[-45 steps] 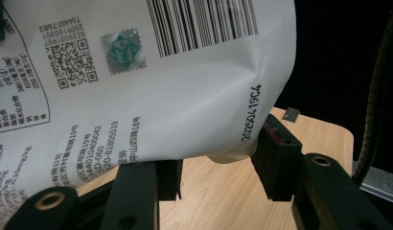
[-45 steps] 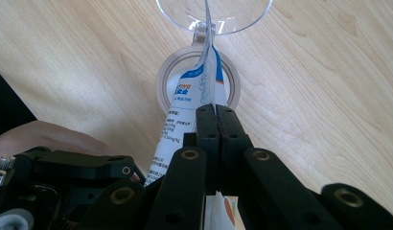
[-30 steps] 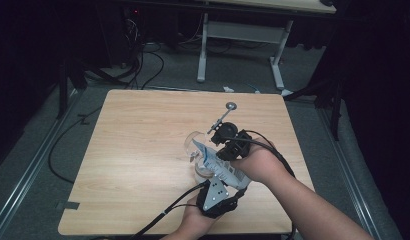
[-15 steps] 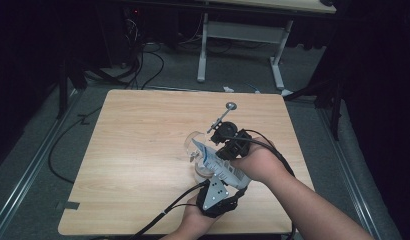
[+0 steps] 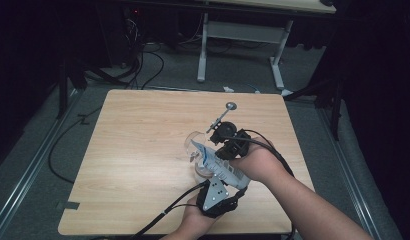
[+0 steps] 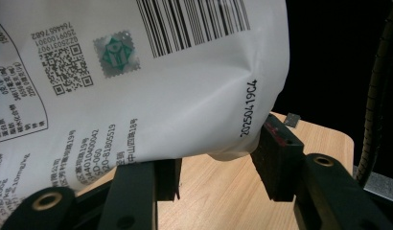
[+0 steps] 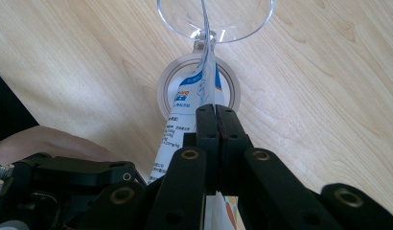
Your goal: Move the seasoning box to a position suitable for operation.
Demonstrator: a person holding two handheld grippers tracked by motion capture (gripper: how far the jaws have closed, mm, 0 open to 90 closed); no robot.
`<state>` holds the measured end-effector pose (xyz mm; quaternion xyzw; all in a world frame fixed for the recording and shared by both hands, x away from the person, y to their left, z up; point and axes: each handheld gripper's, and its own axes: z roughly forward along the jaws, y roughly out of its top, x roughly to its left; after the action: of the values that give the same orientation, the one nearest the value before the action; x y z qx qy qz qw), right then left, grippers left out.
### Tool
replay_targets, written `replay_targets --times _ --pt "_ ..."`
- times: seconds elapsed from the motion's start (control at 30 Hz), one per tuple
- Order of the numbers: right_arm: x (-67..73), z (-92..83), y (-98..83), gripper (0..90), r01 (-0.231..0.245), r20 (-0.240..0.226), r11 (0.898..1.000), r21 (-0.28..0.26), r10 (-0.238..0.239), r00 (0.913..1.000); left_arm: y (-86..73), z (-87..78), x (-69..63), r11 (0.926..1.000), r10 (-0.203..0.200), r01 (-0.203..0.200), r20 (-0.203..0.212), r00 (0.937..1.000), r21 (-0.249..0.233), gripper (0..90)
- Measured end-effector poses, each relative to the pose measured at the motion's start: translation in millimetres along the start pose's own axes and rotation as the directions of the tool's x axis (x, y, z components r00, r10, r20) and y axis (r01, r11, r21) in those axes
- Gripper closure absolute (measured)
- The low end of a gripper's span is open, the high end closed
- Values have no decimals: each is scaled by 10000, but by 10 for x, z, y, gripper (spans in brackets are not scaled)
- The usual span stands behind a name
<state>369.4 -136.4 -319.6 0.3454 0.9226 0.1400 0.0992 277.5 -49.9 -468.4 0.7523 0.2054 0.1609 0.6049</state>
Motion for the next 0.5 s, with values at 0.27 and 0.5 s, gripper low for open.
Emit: replay_targets --times 0.27,0.5 --pt "-5 -12 -8 899 -12 3 10000 -20 12 10000 8 1 -7 10000 -49 49 41 10000 -51 573" --pt "-8 -2 -10 899 26 0 10000 17 -26 10000 8 10 -12 9999 -86 86 67 9999 -63 573"
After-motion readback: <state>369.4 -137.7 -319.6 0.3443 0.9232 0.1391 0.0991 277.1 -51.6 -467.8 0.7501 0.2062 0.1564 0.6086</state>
